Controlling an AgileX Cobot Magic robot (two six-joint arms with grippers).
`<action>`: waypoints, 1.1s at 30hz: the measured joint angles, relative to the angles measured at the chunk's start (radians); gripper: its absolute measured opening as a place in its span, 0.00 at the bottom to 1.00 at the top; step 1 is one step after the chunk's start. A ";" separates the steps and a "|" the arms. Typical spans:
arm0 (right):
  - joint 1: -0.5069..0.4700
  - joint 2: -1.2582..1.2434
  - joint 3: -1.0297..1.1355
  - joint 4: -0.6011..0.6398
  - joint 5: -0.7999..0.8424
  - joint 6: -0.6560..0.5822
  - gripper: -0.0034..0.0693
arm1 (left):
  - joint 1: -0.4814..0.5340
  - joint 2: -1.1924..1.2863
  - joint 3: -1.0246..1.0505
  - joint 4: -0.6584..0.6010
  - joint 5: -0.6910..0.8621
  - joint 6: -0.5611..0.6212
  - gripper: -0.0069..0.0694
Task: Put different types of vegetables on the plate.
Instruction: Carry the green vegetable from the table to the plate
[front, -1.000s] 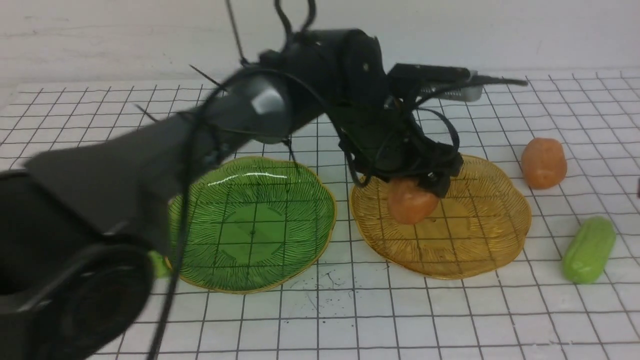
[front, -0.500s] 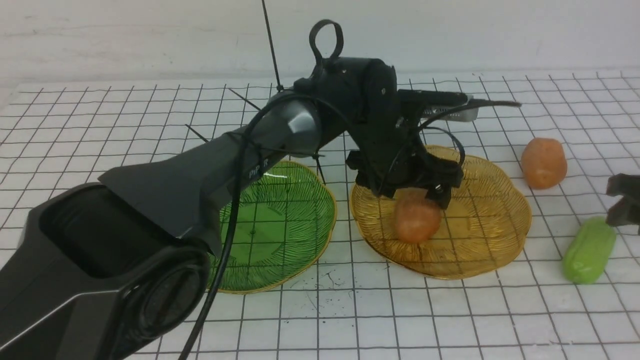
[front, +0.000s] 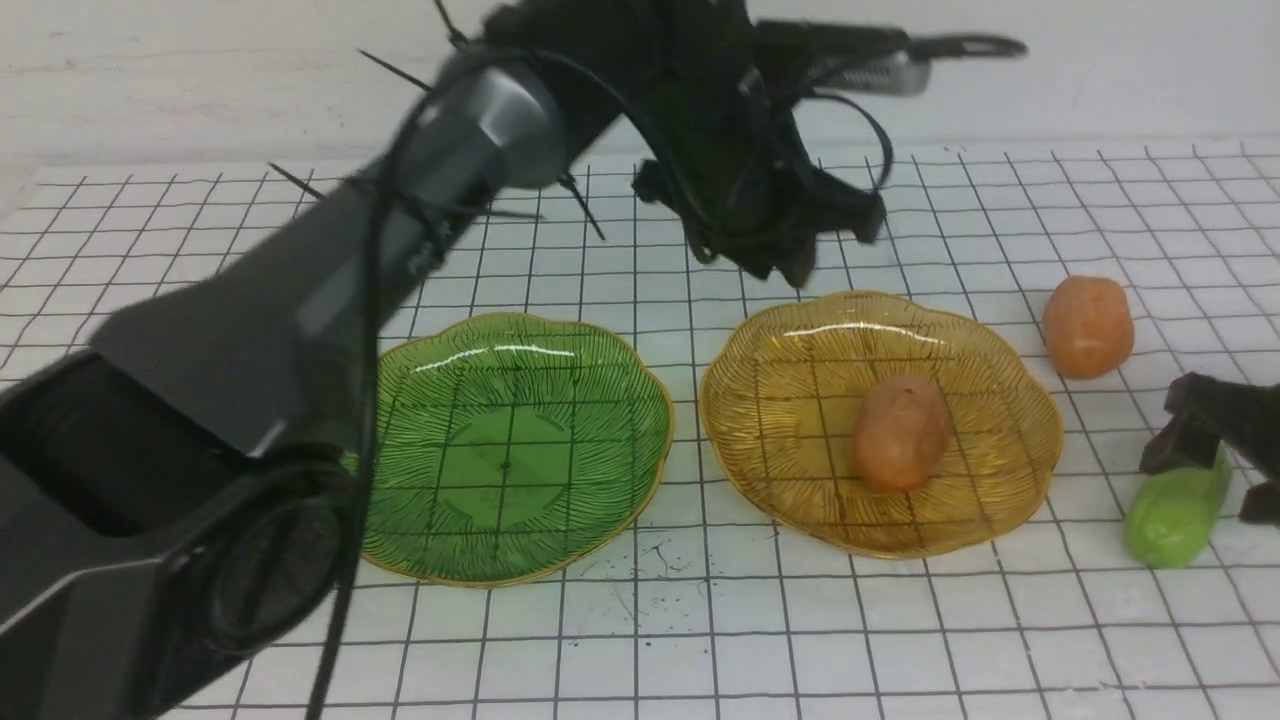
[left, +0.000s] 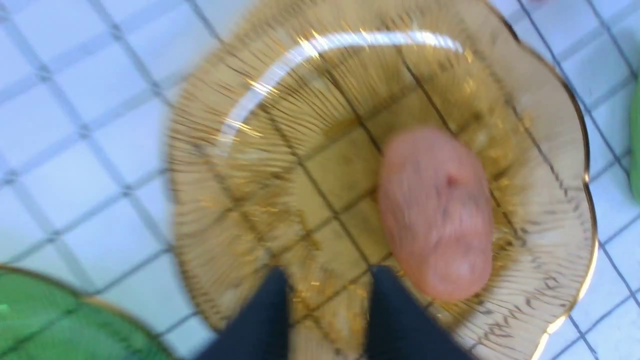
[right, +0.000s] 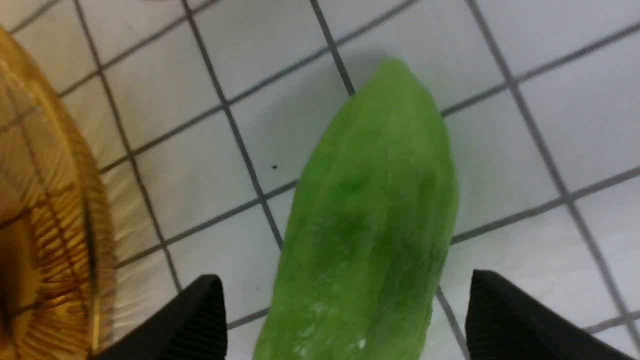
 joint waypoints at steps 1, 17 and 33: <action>0.000 0.027 0.000 0.018 0.000 -0.009 0.84 | 0.008 -0.029 0.015 0.003 0.003 0.003 0.14; 0.031 -0.181 -0.112 0.152 0.179 -0.211 0.61 | 0.321 -0.662 0.871 0.102 0.006 -0.013 0.08; 0.749 0.218 -0.560 0.476 0.062 -0.479 0.61 | 0.658 -0.724 1.179 -0.041 -0.177 0.013 0.12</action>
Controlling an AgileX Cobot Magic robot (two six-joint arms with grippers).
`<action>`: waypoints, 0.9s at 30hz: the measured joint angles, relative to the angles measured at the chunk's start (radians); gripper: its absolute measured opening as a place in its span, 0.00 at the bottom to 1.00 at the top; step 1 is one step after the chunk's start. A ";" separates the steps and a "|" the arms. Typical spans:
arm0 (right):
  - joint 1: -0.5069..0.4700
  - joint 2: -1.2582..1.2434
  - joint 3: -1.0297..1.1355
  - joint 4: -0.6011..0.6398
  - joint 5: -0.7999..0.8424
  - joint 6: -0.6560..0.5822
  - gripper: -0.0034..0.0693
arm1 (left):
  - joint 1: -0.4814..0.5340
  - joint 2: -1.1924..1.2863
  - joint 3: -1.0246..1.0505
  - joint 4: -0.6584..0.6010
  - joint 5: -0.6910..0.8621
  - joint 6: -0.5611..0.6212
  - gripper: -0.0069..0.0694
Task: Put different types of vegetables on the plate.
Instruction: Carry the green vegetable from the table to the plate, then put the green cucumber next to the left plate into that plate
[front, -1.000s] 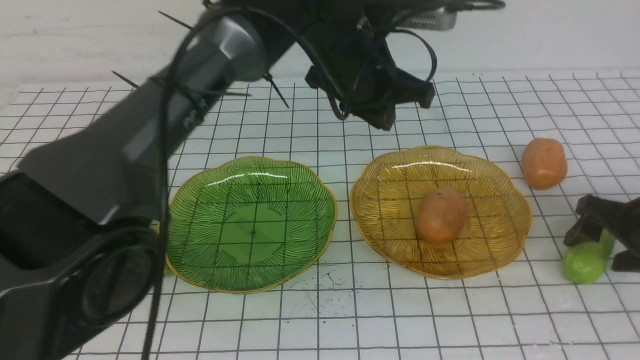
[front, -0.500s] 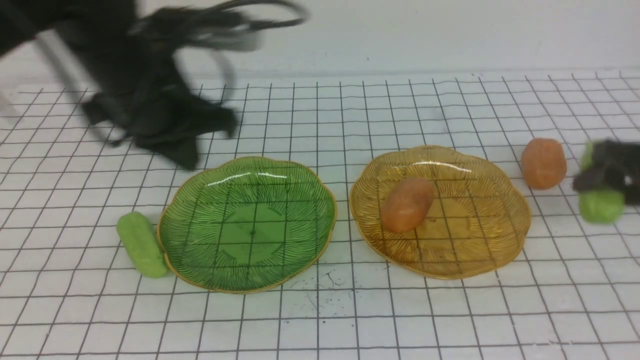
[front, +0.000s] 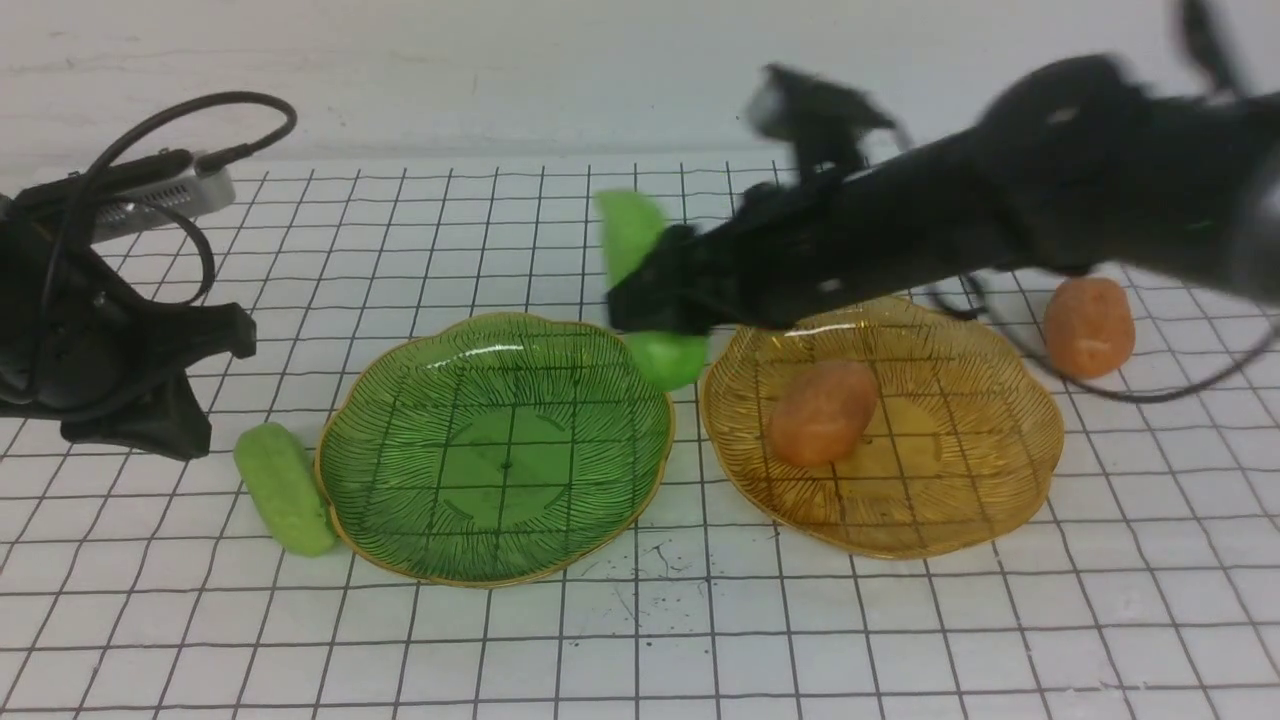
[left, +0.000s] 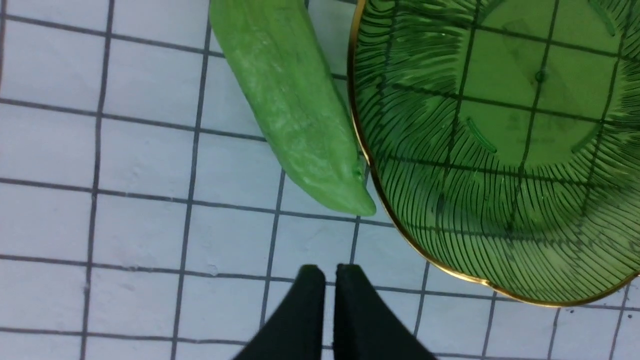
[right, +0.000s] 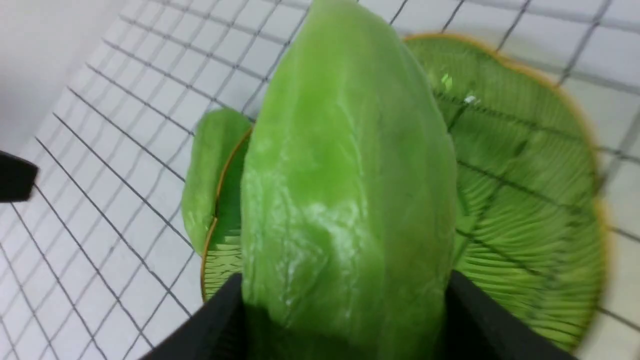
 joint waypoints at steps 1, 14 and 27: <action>0.011 0.032 -0.015 0.000 0.000 0.004 0.61 | 0.000 0.004 0.000 0.000 -0.001 0.007 0.13; 0.034 0.174 -0.107 -0.030 0.054 0.086 0.76 | 0.000 0.073 0.001 -0.011 -0.026 0.065 0.52; -0.003 0.108 -0.113 -0.122 0.293 0.159 0.93 | 0.000 0.126 0.001 0.050 -0.097 -0.019 0.83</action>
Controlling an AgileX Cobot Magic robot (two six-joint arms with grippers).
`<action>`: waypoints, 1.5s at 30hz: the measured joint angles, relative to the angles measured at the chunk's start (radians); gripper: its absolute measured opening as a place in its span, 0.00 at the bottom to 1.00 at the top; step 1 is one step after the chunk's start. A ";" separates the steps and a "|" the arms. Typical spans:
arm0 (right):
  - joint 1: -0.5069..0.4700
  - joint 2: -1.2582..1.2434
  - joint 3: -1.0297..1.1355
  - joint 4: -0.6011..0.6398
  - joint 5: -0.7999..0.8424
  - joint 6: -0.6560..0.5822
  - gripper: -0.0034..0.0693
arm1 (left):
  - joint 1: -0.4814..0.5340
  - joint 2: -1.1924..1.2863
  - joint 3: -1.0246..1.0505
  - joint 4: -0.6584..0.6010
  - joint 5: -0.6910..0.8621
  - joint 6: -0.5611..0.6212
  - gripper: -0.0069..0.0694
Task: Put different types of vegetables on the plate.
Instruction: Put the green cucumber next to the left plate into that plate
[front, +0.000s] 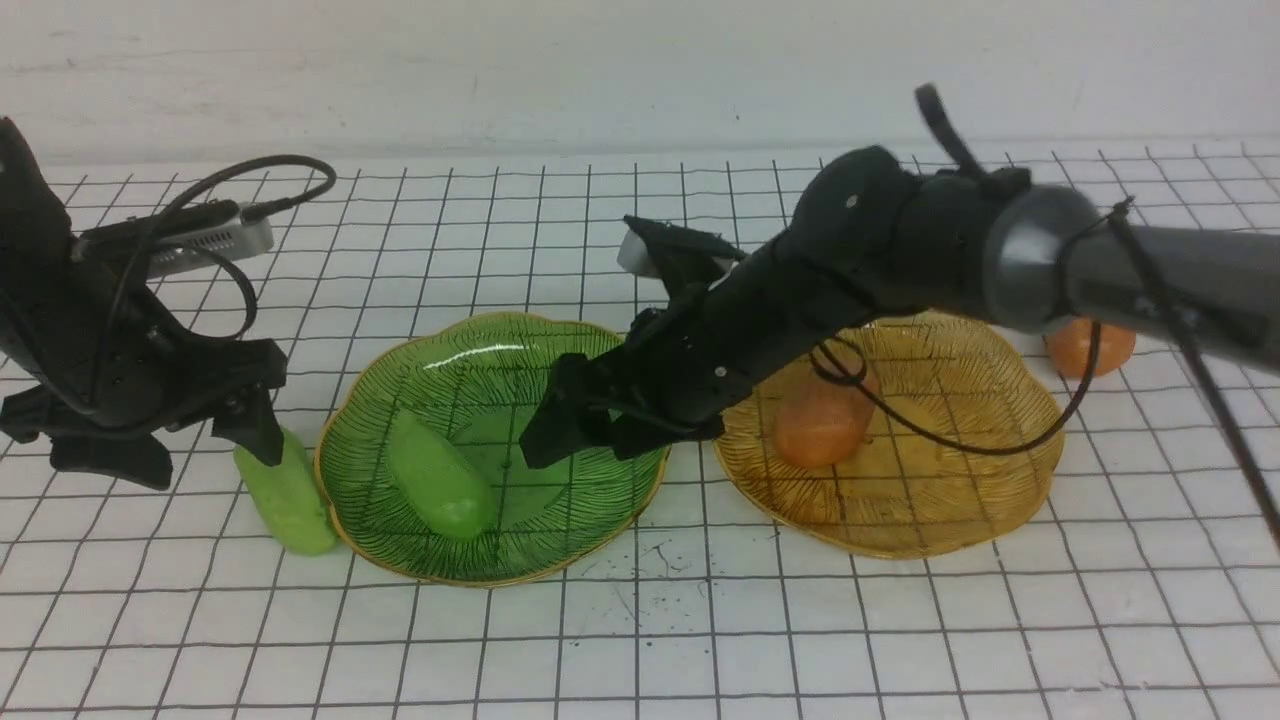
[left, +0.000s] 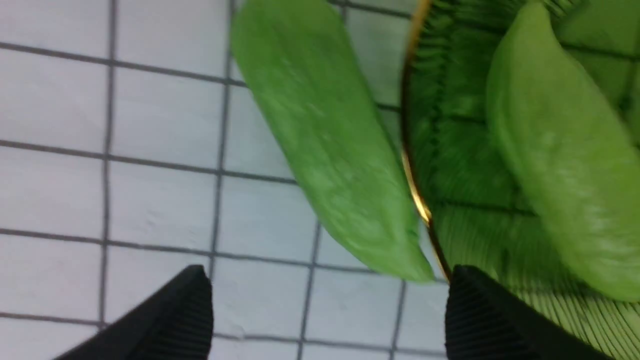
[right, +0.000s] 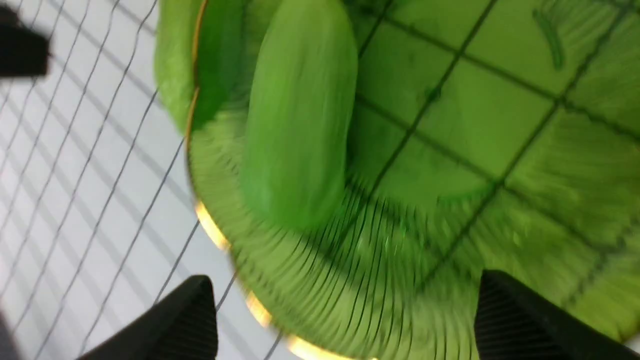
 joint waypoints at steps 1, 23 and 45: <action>-0.011 -0.029 0.000 -0.034 0.046 0.032 0.93 | 0.000 0.009 0.000 0.025 -0.021 -0.028 0.83; -0.002 -0.204 -0.001 -0.281 0.272 0.312 0.87 | 0.000 0.194 0.000 0.010 -0.287 -0.260 0.83; -0.031 -0.394 -0.001 -0.795 0.289 0.325 0.68 | -0.027 0.072 -0.283 -0.061 -0.016 -0.158 0.57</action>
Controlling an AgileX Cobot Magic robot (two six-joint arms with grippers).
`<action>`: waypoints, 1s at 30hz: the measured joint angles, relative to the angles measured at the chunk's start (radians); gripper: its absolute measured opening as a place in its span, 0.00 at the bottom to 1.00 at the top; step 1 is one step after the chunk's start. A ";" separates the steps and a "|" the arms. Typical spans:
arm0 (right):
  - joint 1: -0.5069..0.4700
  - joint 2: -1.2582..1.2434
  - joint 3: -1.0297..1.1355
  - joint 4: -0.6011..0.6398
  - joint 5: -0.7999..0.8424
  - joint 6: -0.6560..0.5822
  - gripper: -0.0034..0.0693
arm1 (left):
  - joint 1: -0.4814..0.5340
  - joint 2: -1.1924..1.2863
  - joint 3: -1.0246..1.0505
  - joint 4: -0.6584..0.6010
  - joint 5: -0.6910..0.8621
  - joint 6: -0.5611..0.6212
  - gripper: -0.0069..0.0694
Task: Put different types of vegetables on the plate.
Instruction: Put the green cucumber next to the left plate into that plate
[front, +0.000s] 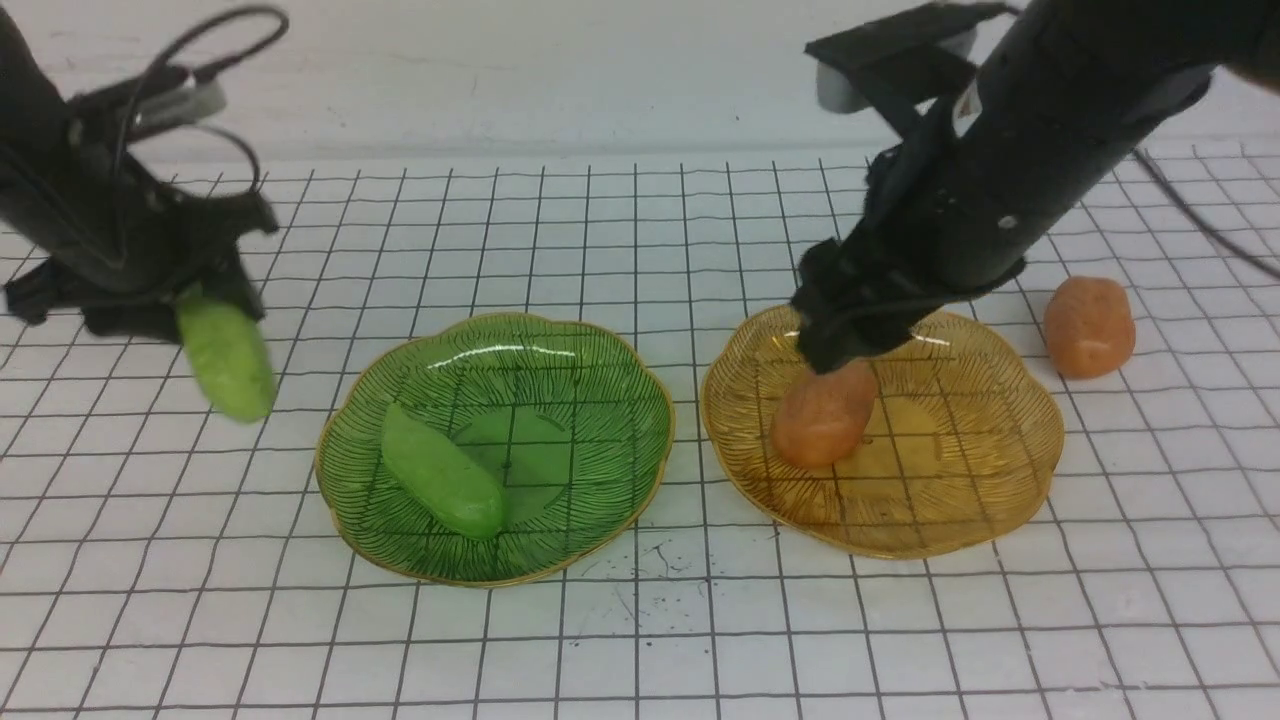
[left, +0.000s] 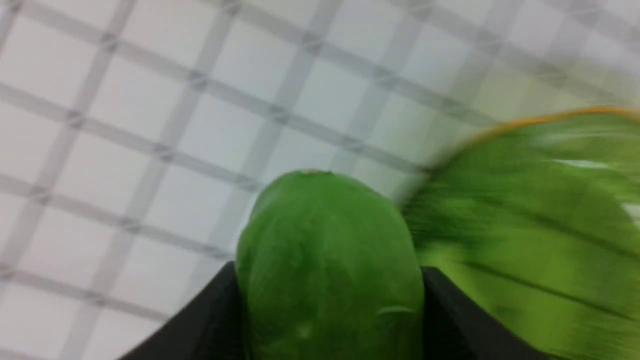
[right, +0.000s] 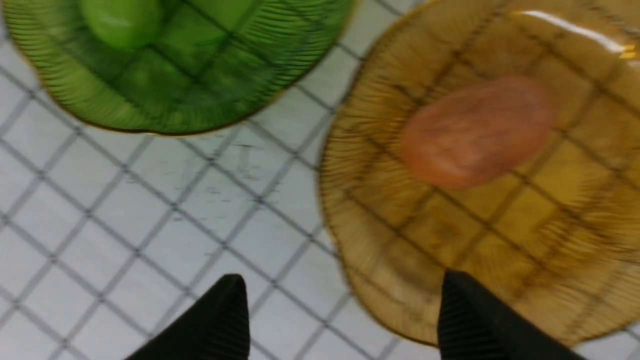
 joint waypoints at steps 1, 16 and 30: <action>-0.018 -0.003 0.000 -0.042 0.000 0.007 0.67 | -0.027 -0.006 -0.014 -0.065 -0.004 0.034 0.57; -0.649 0.119 0.000 0.220 -0.001 0.091 0.65 | -0.356 0.206 -0.045 -0.071 -0.189 0.191 0.71; -0.696 0.355 -0.119 0.272 -0.150 0.075 0.76 | -0.357 0.183 -0.107 0.033 -0.022 0.190 0.90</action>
